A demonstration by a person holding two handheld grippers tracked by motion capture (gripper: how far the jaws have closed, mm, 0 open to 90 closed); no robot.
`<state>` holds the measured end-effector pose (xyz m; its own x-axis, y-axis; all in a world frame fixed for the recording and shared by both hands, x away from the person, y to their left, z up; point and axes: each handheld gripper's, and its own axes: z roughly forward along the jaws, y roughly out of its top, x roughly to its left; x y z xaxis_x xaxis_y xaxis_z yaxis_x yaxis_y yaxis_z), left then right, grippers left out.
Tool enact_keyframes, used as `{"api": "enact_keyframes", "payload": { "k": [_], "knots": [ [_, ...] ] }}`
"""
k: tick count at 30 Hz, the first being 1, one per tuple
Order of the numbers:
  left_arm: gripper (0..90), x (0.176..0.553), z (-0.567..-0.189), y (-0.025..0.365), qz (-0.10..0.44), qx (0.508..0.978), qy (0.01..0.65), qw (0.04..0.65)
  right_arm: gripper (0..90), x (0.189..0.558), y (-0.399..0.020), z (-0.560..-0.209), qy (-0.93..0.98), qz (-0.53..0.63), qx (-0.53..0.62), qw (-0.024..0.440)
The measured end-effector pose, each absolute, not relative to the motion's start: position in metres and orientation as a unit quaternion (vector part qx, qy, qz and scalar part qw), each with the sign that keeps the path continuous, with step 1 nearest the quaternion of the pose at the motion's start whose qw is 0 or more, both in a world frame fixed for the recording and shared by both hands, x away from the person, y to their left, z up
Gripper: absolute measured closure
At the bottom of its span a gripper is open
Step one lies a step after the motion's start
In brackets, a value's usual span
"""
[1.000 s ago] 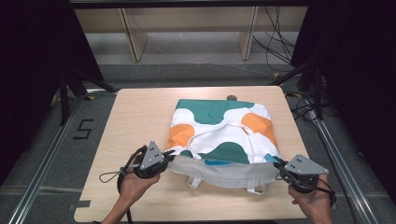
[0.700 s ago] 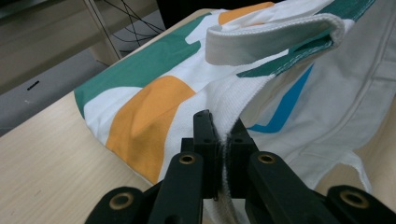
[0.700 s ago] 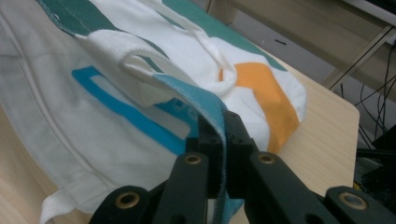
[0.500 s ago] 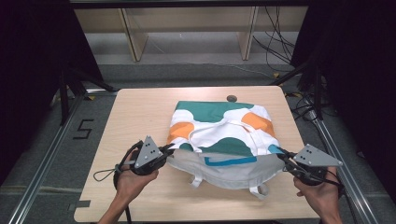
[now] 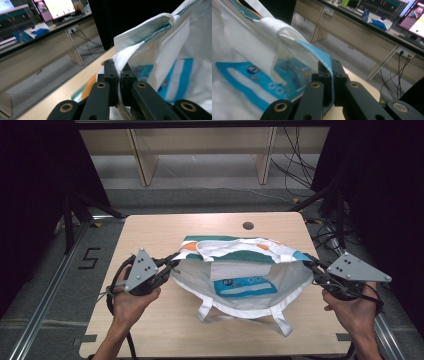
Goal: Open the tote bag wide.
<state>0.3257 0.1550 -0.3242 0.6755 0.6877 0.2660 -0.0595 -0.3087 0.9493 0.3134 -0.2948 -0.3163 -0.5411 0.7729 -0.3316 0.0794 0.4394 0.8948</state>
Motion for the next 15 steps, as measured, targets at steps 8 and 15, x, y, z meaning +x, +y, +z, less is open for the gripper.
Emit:
{"api": "enact_keyframes", "payload": {
  "k": [8,15],
  "knots": [
    [87.2,0.316,-0.296,0.157,0.352,0.703,0.201,0.585,89.0,0.313,-0.296,-0.287,0.755,0.448,0.263,0.4],
    [87.2,0.298,-0.274,0.164,0.368,0.704,0.156,0.587,89.0,0.295,-0.301,-0.272,0.746,0.468,0.251,0.402]
  ]
}}
